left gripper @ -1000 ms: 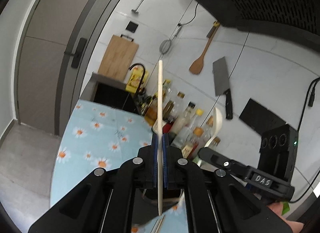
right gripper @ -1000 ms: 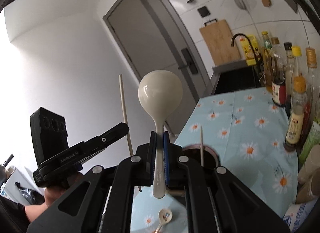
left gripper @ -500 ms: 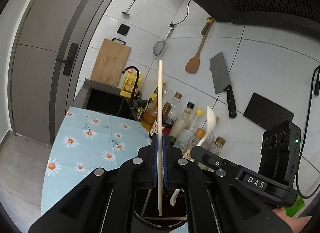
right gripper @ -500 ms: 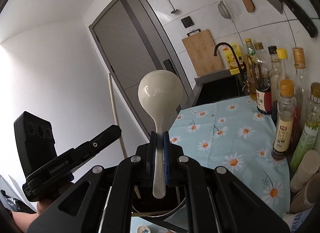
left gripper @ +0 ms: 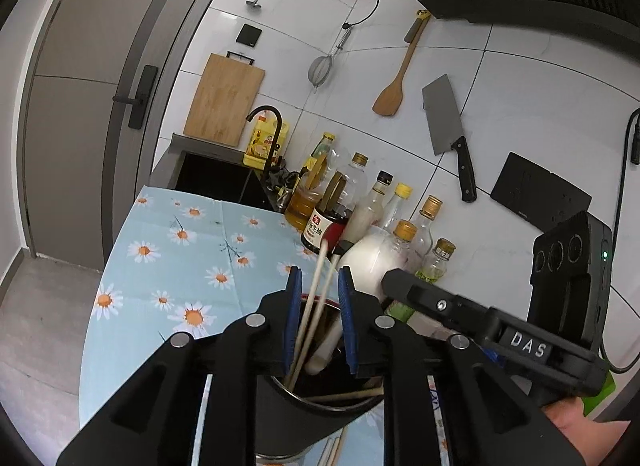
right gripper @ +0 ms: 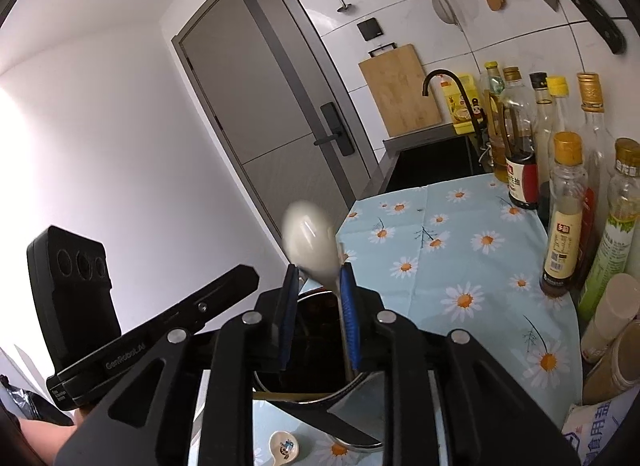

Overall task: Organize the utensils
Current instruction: 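Carry spoon and chopstick to the black holder and open both tools inside it, then move both tools back down toward the remaining utensils on the table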

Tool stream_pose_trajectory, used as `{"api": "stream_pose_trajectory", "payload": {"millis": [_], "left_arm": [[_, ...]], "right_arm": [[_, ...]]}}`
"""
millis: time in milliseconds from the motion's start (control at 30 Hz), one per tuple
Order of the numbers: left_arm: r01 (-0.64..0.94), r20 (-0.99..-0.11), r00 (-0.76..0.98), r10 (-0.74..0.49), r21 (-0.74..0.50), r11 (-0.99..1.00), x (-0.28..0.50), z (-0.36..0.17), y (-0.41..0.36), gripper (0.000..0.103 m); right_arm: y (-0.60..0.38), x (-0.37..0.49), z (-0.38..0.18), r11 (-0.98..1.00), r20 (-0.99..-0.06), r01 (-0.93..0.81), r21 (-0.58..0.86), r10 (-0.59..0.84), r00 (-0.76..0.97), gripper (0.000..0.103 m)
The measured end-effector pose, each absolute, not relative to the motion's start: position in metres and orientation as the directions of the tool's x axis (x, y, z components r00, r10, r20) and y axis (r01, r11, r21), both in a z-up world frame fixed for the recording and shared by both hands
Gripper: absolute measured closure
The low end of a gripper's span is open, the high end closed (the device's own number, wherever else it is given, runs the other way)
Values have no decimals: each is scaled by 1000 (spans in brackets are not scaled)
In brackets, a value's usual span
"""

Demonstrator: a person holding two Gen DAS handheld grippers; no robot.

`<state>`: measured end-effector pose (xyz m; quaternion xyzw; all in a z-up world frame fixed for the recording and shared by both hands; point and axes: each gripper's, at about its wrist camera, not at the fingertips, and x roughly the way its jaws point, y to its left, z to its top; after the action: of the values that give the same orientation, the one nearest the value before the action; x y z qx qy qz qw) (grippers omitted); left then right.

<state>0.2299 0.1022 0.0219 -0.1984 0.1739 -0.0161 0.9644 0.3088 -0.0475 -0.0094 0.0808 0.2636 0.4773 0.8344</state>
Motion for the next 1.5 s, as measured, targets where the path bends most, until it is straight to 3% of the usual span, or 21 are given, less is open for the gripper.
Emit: {"api": "stream_pose_trajectory", "payload": {"millis": [433,667,767,833,1067,1500], "left_arm": [[-51,-320,943,-87,-399,916,202,35,100,85],[-76,-365,928,-79,-392,917,175,38,102,85],[-97,-415,906,-84,-398,912,162,34,103,85],[-114,-452,887,-93,-410,905,153,28,104,76],[-178,-580,806,-119,-429,886,117,-1,97,75],[-434,-780,617,-101,-445,783,70,-65,81,75]], "right_arm": [[-63,291,2,538,-367,-751,382,835,411,75],[-77,267,5,529,-400,-778,338,829,390,71],[-84,253,6,518,-431,-805,290,821,374,68],[-88,243,5,501,-458,-825,262,817,351,64],[-94,205,-9,419,-577,-896,148,772,266,64],[-92,167,-68,224,-779,-960,169,627,10,60]]}}
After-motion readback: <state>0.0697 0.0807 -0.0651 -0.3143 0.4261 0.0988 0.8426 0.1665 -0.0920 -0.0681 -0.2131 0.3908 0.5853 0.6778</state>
